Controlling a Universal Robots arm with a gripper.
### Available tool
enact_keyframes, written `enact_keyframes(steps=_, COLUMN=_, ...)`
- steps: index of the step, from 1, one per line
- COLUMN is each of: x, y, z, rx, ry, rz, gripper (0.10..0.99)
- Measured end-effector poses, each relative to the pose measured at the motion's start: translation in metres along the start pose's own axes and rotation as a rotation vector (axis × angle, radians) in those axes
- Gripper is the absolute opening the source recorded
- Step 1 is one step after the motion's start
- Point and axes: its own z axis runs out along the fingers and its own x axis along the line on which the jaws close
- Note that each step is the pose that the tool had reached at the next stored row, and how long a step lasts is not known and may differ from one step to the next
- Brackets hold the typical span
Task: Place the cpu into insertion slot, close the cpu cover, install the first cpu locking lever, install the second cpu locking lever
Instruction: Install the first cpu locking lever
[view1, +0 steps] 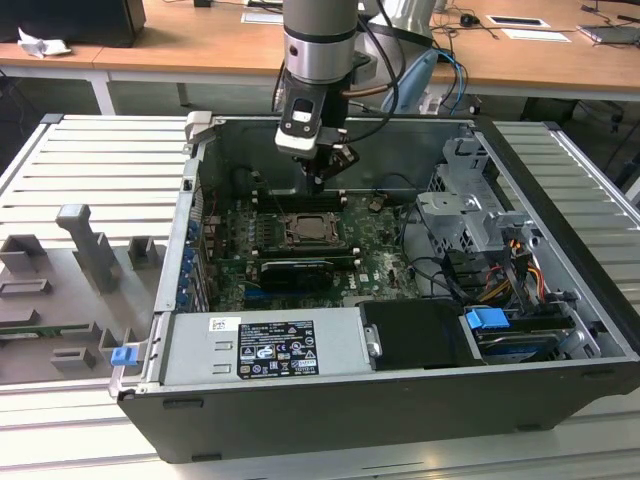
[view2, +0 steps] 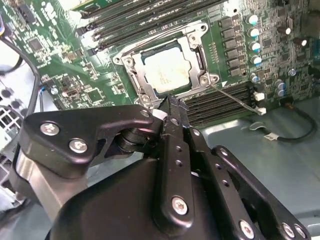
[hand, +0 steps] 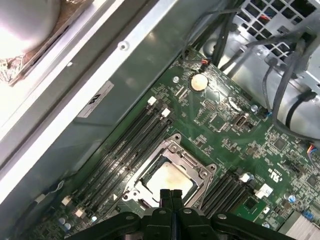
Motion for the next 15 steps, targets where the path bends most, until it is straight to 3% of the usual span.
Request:
enact_keyframes(steps=12, x=-0.0002, y=0.0001, z=0.0001, rx=0.000, ry=0.0062, rz=-0.115, gripper=0.106)
enact_keyframes(steps=15, x=-0.0005, y=-0.0002, z=0.0005, rx=0.000, ry=0.0103, rz=-0.192, gripper=0.106)
